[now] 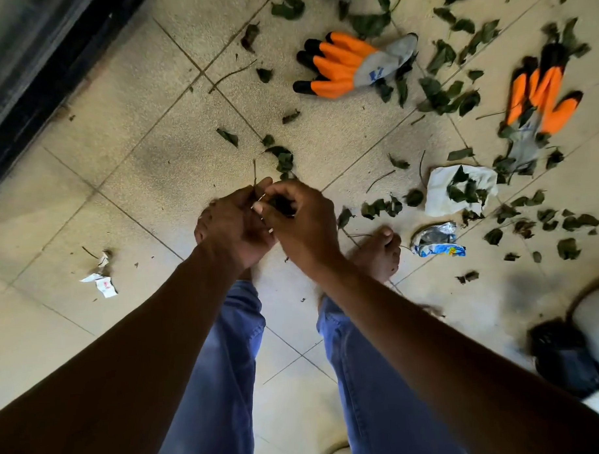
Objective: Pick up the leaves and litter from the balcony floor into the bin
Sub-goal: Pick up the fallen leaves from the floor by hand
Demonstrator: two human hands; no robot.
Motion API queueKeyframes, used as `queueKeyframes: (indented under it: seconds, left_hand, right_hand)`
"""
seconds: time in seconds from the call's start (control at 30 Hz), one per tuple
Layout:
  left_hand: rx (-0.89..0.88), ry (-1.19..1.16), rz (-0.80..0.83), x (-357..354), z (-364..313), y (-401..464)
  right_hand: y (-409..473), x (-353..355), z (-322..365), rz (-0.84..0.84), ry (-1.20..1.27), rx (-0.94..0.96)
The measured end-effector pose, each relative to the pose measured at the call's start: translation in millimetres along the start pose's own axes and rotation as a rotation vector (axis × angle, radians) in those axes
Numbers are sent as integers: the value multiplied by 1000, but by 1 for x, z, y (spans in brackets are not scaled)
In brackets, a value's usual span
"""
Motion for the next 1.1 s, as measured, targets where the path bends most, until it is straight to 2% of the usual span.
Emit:
queueKeyframes:
  seconds: [0.13, 0.23, 0.3, 0.37, 0.43, 0.5, 0.57, 0.63, 0.7, 0.77, 0.93, 1.1]
  left_hand:
    - [-58, 71, -45, 5, -3, 4]
    - [-51, -126, 42, -4, -3, 1]
    - [-36, -194, 92, -10, -6, -1]
    - [-34, -148, 84, -9, -13, 1]
    - [-36, -165, 98, -6, -20, 1]
    - [-26, -176, 126, -1, -27, 2]
    - [-19, -133, 123, 7, -36, 4]
    - [-12, -66, 107, 16, -44, 5]
    - [-13, -10, 97, 22, -49, 4]
    - [-15, 22, 72, 27, -52, 1]
    - [-23, 11, 21, 40, -55, -5]
    - [-31, 21, -10, 49, -52, -6]
  right_hand:
    - [-19, -20, 16, 96, -161, 55]
    - [-36, -24, 31, 160, -254, 119]
    - [-41, -17, 37, 106, -322, 214]
    - [-37, -4, 40, -25, -331, 287]
    - [-23, 9, 34, -126, -339, 331]
    - [5, 16, 16, -151, -465, 326]
    - [40, 13, -9, -69, -693, 257]
    - [70, 4, -31, 86, -869, 188]
    - [92, -6, -44, 173, -960, 174]
    - [107, -17, -51, 181, -1025, 209]
    - [128, -35, -44, 107, -1000, 321]
    - [132, -43, -42, 174, -952, 445]
Point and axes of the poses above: each hand's wrist, its own y-axis towards the middle knuckle, its own x-axis out of the back of the hand, z = x × y, the point moved 3 cm from there along y, towards the middle knuckle, and after that the axes turned 3 degrees about -y, right-handed, at the moved point
